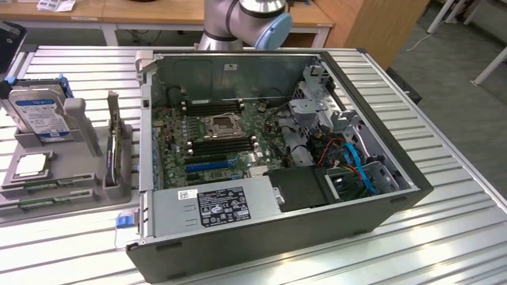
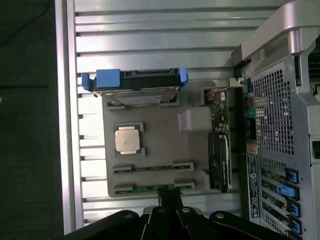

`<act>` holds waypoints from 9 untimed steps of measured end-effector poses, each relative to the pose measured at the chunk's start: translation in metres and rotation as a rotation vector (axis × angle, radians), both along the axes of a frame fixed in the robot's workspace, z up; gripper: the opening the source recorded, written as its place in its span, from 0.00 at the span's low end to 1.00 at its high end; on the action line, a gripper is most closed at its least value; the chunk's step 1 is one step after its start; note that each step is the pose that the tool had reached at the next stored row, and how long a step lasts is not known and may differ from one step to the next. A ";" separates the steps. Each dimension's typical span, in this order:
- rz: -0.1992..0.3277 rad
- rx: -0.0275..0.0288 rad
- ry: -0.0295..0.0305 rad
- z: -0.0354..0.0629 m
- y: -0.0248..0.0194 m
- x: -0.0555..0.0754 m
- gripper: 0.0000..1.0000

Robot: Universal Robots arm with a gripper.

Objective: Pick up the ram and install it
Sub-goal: 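Reach for the ram, then pick up the ram and move it above insertion slot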

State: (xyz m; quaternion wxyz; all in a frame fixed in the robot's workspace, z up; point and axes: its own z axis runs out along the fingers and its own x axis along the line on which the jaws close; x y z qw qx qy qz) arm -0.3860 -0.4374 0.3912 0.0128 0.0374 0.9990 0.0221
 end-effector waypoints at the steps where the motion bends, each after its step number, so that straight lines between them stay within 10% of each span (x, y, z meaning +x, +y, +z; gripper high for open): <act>1: 0.000 -0.0001 0.0000 0.0000 -0.0008 0.000 0.10; 9: 0.000 0.0000 0.0000 0.0000 -0.0009 0.000 0.10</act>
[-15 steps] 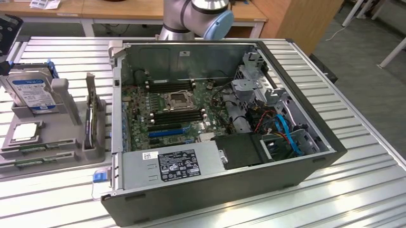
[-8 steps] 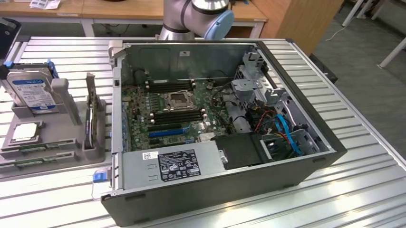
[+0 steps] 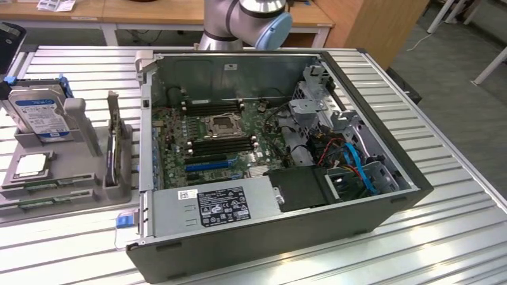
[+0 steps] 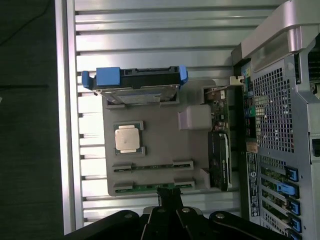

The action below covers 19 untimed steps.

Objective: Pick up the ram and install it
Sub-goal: 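Pick up the ram and move it above insertion slot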

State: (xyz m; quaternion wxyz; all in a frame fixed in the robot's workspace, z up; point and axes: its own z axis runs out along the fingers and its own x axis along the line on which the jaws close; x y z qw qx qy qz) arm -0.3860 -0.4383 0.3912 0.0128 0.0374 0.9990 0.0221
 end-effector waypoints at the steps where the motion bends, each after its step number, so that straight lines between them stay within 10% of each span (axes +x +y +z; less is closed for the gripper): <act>1: 0.000 0.0000 0.0000 0.0000 0.0000 0.000 0.10; 19: 0.113 -0.0001 0.0001 0.0000 0.0000 0.000 0.10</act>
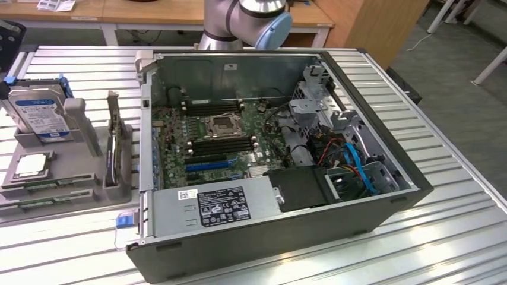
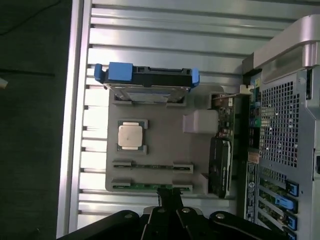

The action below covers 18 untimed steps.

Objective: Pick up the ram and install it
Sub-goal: 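Pick up the ram and move it above insertion slot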

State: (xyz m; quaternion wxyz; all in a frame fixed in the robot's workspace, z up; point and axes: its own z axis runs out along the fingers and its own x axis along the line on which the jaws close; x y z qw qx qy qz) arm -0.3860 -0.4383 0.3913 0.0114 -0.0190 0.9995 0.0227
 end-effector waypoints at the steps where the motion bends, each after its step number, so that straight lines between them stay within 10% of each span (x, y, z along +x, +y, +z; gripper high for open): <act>1: 0.016 0.0001 -0.0002 -0.0001 0.0000 0.000 0.10; 18: 0.324 0.0000 0.0000 -0.0002 0.0000 0.000 0.10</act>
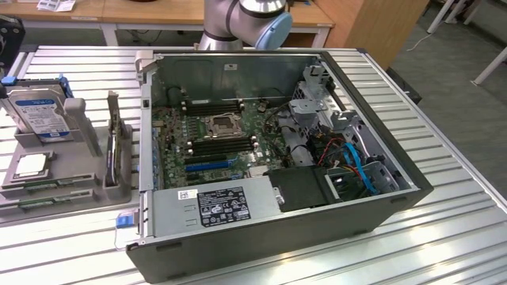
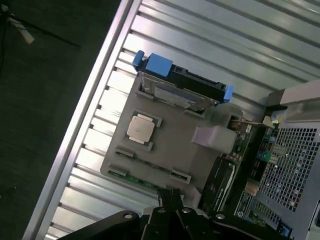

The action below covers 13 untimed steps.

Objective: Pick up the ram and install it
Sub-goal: 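Pick up the ram and move it above insertion slot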

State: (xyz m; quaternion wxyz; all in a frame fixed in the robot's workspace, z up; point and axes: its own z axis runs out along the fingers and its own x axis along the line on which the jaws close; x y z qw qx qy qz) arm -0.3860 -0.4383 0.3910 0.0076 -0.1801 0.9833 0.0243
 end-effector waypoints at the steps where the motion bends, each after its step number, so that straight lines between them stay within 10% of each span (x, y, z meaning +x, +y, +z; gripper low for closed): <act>1: 0.018 0.0000 0.0000 0.0000 0.0000 0.000 0.10; 13: 0.238 -0.0004 0.0000 -0.0002 0.0000 0.000 0.10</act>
